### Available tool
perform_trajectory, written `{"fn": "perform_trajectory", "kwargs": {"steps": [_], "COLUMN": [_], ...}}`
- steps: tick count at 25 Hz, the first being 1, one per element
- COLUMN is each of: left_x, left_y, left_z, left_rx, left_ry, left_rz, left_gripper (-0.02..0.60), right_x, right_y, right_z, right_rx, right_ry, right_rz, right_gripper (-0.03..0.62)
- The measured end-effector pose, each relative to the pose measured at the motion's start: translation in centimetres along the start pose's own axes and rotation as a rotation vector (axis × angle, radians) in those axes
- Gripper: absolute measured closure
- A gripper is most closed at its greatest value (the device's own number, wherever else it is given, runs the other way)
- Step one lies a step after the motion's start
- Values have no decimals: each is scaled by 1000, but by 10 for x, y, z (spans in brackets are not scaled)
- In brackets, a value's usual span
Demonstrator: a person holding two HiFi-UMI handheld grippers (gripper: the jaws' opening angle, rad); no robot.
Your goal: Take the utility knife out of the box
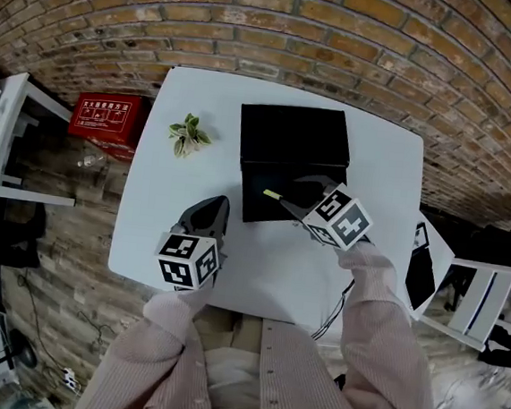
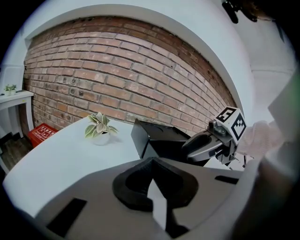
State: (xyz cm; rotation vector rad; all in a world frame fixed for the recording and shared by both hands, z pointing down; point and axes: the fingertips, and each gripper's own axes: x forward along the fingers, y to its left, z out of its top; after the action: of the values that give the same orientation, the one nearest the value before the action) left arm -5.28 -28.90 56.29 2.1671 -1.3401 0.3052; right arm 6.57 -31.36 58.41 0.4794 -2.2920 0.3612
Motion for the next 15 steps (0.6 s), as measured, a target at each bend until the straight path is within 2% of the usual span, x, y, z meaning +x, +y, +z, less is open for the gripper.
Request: {"fn": "perform_trajectory", "kwargs": {"steps": [8, 15], "left_x": [8, 10], "left_y": [6, 9], "left_z": [-5, -7], "left_rx": [-17, -24], "left_ry": [14, 22], "left_rz": [-2, 9], "left_gripper": [589, 589], "right_x": [23, 37], "right_y": [5, 6], "right_z": [-12, -21], "right_rx": [-75, -159], "right_ry": [159, 265], "right_rz": [70, 86], "right_gripper": [439, 439]}}
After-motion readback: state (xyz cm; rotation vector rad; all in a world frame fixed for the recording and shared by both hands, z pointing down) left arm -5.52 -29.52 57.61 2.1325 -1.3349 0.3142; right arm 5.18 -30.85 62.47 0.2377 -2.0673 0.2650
